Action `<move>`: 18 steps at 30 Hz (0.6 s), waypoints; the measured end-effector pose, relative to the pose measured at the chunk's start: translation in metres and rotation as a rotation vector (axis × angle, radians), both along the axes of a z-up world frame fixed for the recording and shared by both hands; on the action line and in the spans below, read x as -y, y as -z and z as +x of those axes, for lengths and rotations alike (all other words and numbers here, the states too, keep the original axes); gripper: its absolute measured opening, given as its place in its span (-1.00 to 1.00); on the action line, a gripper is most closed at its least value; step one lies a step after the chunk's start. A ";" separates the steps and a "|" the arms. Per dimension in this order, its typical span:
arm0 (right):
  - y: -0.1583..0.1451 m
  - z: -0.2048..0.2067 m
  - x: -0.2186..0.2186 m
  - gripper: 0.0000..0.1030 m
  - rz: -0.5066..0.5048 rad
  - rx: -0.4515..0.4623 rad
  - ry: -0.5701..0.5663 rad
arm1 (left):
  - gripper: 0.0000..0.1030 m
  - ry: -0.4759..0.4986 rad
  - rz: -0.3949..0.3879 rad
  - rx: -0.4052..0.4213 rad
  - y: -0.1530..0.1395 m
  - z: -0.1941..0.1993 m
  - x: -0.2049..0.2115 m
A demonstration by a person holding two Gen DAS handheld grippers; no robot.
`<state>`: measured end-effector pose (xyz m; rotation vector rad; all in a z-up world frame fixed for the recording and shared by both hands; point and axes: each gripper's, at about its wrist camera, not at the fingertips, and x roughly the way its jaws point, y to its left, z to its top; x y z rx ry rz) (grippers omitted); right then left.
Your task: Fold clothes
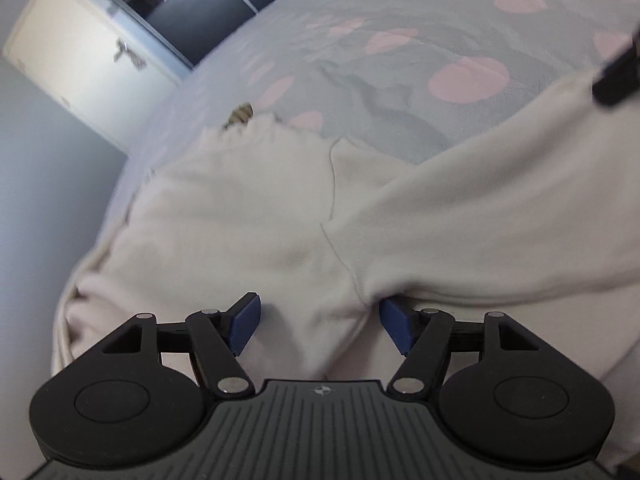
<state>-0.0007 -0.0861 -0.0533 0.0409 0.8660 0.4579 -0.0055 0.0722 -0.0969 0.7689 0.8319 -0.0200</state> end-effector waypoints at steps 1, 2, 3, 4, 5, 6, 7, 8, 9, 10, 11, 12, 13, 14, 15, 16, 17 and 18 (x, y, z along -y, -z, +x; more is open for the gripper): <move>-0.005 -0.001 0.004 -0.83 0.010 0.016 0.020 | 0.23 0.006 0.032 0.018 0.003 0.002 0.002; -0.009 -0.001 0.008 -0.83 0.018 0.030 0.037 | 0.13 0.005 0.060 0.033 0.005 0.004 0.004; -0.012 -0.001 0.010 -0.83 0.025 0.037 0.046 | 0.02 -0.004 0.081 0.046 0.007 0.008 0.005; -0.015 -0.001 0.013 -0.83 0.032 0.044 0.055 | -0.29 -0.017 0.082 0.057 0.006 0.012 0.004; -0.018 -0.001 0.015 -0.83 0.040 0.051 0.064 | -0.55 -0.034 0.059 0.066 0.003 0.016 0.002; -0.021 -0.002 0.017 -0.83 0.045 0.056 0.069 | -0.64 -0.051 0.035 0.075 0.000 0.021 0.000; -0.021 -0.002 0.018 -0.83 0.047 0.056 0.066 | -0.82 -0.066 0.003 0.086 -0.004 0.024 -0.002; -0.022 -0.004 0.018 -0.83 0.043 0.061 0.065 | -0.89 -0.078 -0.033 0.099 -0.011 0.026 -0.004; -0.023 -0.005 0.019 -0.83 0.038 0.069 0.067 | -0.90 -0.085 -0.061 0.117 -0.018 0.026 -0.004; -0.025 -0.006 0.020 -0.83 0.033 0.080 0.072 | -0.90 -0.084 -0.088 0.143 -0.027 0.024 -0.003; -0.027 -0.008 0.022 -0.83 0.030 0.096 0.084 | -0.91 -0.074 -0.108 0.173 -0.037 0.022 0.000; -0.030 -0.009 0.025 -0.83 0.028 0.110 0.097 | -0.91 -0.057 -0.118 0.202 -0.046 0.019 0.004; -0.033 -0.010 0.029 -0.83 0.029 0.125 0.115 | -0.91 -0.038 -0.123 0.236 -0.054 0.017 0.009; -0.036 -0.011 0.032 -0.84 0.030 0.141 0.133 | -0.92 -0.023 -0.133 0.266 -0.062 0.015 0.014; -0.040 -0.013 0.037 -0.84 0.030 0.157 0.151 | -0.92 -0.016 -0.149 0.284 -0.070 0.014 0.017; -0.043 -0.014 0.041 -0.84 0.030 0.172 0.169 | -0.92 -0.015 -0.177 0.297 -0.079 0.014 0.019; -0.048 -0.015 0.047 -0.84 0.033 0.190 0.192 | -0.92 -0.017 -0.219 0.308 -0.089 0.015 0.019; -0.053 -0.017 0.053 -0.84 0.036 0.210 0.215 | -0.92 -0.018 -0.269 0.314 -0.098 0.015 0.019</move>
